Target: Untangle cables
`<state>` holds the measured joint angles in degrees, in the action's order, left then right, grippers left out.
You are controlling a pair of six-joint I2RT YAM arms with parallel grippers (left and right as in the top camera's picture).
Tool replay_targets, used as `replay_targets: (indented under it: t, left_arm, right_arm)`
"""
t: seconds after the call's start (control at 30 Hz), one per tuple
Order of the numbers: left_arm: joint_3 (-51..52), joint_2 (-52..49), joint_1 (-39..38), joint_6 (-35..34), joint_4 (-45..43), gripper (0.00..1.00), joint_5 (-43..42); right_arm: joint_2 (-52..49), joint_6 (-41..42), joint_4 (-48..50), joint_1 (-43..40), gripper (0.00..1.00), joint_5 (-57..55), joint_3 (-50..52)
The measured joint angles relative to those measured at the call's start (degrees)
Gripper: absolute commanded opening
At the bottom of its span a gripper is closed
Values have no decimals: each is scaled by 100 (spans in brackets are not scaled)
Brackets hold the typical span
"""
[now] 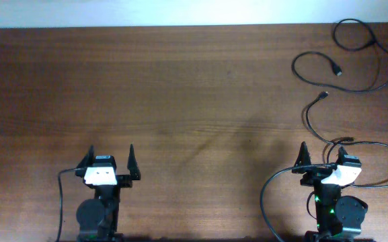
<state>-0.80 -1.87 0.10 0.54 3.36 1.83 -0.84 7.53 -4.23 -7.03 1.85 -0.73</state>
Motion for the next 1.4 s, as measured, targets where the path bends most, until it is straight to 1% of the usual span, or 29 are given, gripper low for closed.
replay_targets:
  t: [0.03, 0.3, 1.4]
  left_arm:
    - [15, 50, 0, 0, 107, 99, 0]
    - [15, 66, 0, 166, 114, 99, -17]
    - [15, 66, 0, 188, 114, 99, -37]
  right_arm:
    - [0, 0, 0, 0, 98, 0, 0]
    - [0, 0, 0, 0, 99, 2, 0]
    - [0, 0, -2, 0, 98, 2, 0]
